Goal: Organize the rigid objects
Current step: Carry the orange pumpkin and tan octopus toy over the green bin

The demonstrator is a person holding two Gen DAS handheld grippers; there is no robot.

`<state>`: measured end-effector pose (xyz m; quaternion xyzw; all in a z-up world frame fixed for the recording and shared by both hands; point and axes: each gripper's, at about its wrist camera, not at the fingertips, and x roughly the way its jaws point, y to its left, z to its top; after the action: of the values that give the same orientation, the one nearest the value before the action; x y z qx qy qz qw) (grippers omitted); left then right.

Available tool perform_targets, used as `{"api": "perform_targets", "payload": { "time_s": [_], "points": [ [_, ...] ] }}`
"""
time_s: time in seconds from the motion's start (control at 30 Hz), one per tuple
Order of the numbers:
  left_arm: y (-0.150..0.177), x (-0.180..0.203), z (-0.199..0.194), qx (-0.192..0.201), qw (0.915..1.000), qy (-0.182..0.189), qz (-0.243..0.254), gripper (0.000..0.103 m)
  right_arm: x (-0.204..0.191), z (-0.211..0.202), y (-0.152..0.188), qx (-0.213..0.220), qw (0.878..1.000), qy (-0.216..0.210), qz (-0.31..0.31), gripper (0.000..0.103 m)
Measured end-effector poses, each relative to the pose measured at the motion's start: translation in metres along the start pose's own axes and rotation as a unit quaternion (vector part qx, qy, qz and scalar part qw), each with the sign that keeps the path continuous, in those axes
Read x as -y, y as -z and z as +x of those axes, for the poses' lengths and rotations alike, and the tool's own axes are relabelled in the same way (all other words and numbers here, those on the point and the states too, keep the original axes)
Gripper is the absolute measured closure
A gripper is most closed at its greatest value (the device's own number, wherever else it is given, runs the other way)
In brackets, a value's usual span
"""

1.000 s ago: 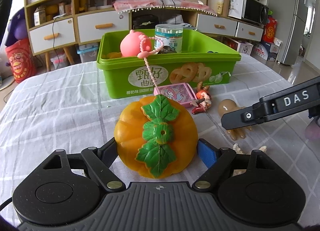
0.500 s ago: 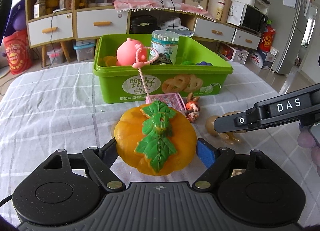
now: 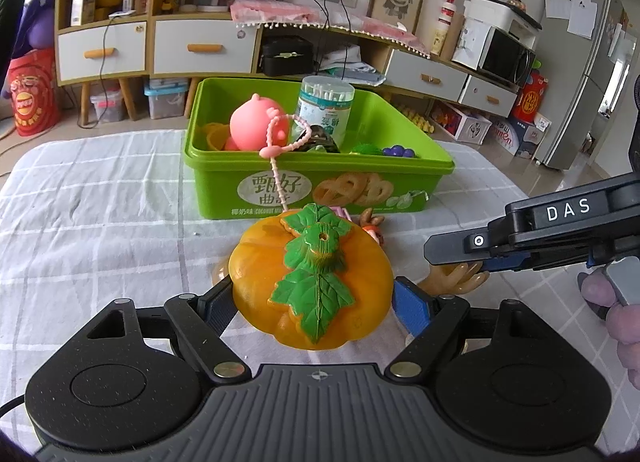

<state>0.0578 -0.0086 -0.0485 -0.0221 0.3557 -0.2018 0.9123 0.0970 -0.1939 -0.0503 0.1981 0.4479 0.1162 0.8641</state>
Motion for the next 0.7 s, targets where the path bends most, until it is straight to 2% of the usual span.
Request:
{"api": "perform_targets", "payload": {
  "time_s": [0.7],
  "points": [
    [-0.019,-0.001,-0.001,0.009,0.9997,0.008,-0.023,0.02,0.009,-0.022,-0.03,0.047,0.998,-0.013,0.044,0.078]
  ]
}}
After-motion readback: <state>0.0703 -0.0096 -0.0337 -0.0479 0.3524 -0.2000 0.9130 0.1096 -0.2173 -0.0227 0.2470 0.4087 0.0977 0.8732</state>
